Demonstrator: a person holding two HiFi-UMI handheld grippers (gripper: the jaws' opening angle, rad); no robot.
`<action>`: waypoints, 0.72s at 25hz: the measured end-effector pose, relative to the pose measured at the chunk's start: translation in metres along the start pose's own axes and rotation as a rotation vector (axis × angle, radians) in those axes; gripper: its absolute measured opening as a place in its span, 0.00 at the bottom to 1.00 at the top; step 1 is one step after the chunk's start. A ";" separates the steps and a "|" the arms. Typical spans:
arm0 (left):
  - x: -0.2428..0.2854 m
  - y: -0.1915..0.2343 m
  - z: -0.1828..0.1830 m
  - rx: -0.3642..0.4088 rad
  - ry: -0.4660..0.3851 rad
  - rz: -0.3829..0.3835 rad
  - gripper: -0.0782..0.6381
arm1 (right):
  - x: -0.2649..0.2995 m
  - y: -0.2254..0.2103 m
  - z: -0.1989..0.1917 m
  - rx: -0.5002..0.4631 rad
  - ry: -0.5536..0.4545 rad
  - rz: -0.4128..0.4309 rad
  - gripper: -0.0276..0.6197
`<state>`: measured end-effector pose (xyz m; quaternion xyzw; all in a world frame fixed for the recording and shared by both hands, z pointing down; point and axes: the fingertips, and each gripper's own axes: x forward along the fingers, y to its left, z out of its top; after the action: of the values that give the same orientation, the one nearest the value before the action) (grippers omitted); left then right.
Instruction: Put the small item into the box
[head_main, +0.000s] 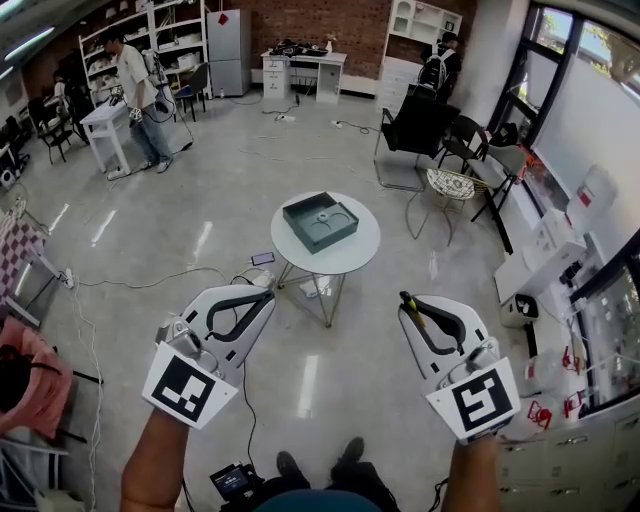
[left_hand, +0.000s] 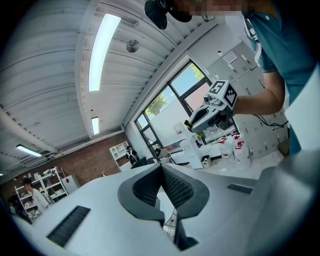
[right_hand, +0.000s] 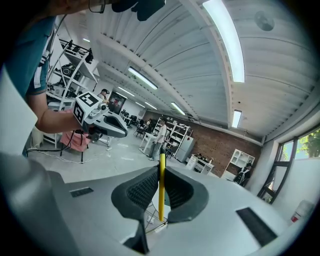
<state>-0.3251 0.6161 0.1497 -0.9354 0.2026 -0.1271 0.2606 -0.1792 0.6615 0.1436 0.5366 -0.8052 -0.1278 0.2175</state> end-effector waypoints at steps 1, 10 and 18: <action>0.007 0.004 -0.005 -0.003 0.003 0.002 0.13 | 0.009 -0.006 -0.004 0.004 -0.002 0.004 0.14; 0.103 0.040 -0.030 -0.017 0.086 0.062 0.13 | 0.082 -0.099 -0.047 0.009 -0.044 0.083 0.14; 0.200 0.063 -0.036 -0.029 0.138 0.120 0.13 | 0.133 -0.187 -0.086 -0.004 -0.076 0.156 0.14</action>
<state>-0.1800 0.4621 0.1720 -0.9142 0.2778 -0.1724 0.2395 -0.0295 0.4687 0.1651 0.4664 -0.8521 -0.1322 0.1971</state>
